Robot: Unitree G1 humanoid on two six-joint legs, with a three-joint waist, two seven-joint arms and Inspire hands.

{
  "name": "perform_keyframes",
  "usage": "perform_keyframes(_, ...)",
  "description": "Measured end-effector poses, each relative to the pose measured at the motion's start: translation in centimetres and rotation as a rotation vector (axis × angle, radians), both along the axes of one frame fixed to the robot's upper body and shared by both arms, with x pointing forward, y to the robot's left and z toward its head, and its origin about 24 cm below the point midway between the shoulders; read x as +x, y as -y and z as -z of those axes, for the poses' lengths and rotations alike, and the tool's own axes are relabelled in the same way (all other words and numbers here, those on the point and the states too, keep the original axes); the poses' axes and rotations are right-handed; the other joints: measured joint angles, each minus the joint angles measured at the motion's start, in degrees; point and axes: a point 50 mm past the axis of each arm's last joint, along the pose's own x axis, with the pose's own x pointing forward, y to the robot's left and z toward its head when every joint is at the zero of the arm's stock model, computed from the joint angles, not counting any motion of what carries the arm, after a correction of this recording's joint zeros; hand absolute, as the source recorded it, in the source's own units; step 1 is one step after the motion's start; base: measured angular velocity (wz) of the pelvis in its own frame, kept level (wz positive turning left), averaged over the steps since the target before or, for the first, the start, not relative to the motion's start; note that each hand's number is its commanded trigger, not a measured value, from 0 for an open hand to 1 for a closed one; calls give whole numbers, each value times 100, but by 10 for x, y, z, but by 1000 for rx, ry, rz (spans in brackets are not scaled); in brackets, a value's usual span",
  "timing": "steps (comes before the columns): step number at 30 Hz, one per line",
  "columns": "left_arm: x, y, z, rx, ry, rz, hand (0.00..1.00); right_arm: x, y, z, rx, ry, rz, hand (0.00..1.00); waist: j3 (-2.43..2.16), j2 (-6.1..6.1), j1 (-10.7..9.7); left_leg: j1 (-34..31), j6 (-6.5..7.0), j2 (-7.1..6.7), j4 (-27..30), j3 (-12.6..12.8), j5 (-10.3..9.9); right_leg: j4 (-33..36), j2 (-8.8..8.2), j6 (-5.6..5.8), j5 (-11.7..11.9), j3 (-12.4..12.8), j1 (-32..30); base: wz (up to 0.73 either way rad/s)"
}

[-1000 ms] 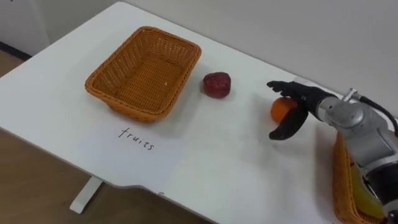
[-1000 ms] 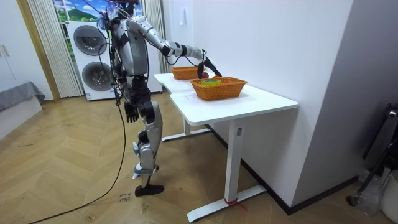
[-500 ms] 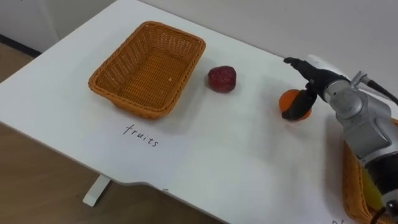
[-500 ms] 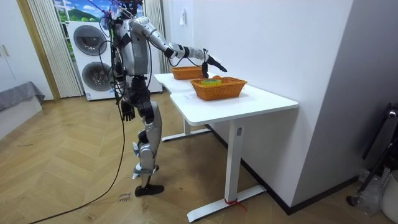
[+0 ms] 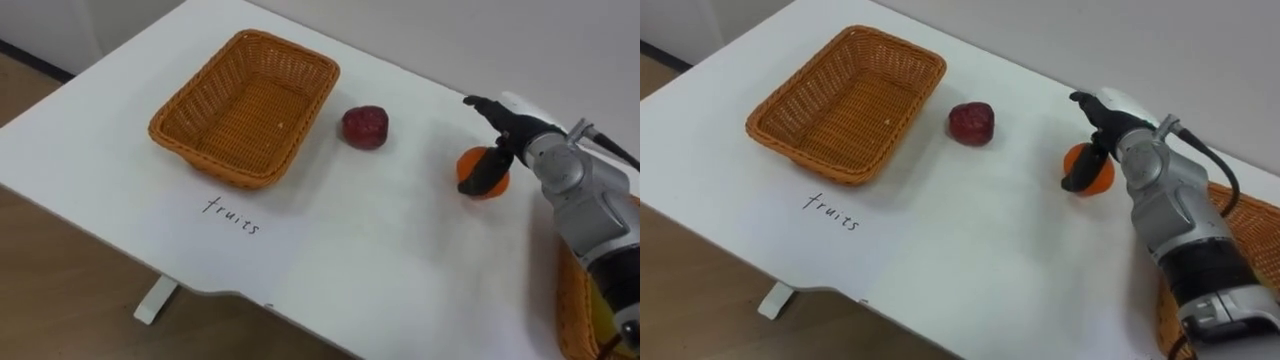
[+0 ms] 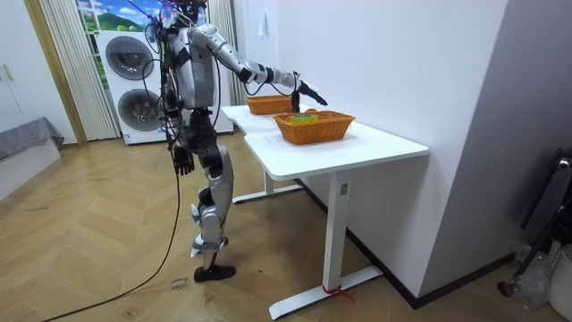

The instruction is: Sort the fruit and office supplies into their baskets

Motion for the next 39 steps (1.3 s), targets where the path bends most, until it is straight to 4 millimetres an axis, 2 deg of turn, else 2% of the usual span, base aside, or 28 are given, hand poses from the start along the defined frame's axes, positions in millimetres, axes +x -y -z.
perform_keyframes(4, 6, 0, 0, 1, 14, 4, 0, 0, 4, 5, -7, -28, 18, 0, 6, -29, 11, -73, -3, -4, 15, -13, 3, 2, 1, 0, 0, -6, -64, 0)
perform_keyframes(9, 16, 0, -1, -3, 37, 11, 0, -1, 10, 13, -14, -67, 47, 0, 43, -104, 16, -216, -4, -9, 99, -13, 3, -4, 1, 0, 0, -11, -181, 0)
perform_keyframes(12, 17, 0, -1, -3, 39, 12, 0, -2, 9, 18, -24, -93, 44, 0, 41, -115, 16, -225, -3, -13, 102, -8, 3, -7, -3, 0, 0, -10, -189, 0)
perform_keyframes(23, 19, 1, -2, -3, 52, 15, 0, 0, 13, 19, -28, -104, 60, 0, 41, -113, 31, -230, -3, -10, 107, -22, 4, -8, 0, 0, 0, 25, -217, 0)
perform_keyframes(28, 21, 1, -2, -3, 62, 18, 0, 0, 13, 19, -28, -105, 61, 0, 42, -78, 31, -236, -3, -10, 112, -29, 3, -5, 1, -1, 1, 11, -217, 0)
perform_keyframes(30, 21, 1, -2, -8, 60, 18, 0, 0, 13, 18, -28, -104, 61, 0, 50, -16, 33, -235, -3, -9, 115, -24, 3, -4, 1, -2, 2, 11, -221, 0)
perform_keyframes(31, 21, 1, -2, -9, 59, 18, 0, 0, 13, 18, -28, -103, 61, 0, 46, -4, 33, -234, -3, -9, 115, -23, 3, -4, 1, -2, 2, 14, -224, 0)
perform_keyframes(35, 20, 2, -2, -23, 57, 19, 0, 0, 13, 17, -28, -99, 61, 0, -15, 71, 34, -230, -3, -8, 106, -21, 3, -3, 3, -3, 2, 59, -230, 0)
perform_keyframes(39, 20, 2, -2, -25, 55, 20, 0, 1, 16, 16, -34, -100, 69, 0, -16, 108, 24, -228, -7, -4, 102, -19, 6, -4, 8, -3, 2, 56, -226, 0)
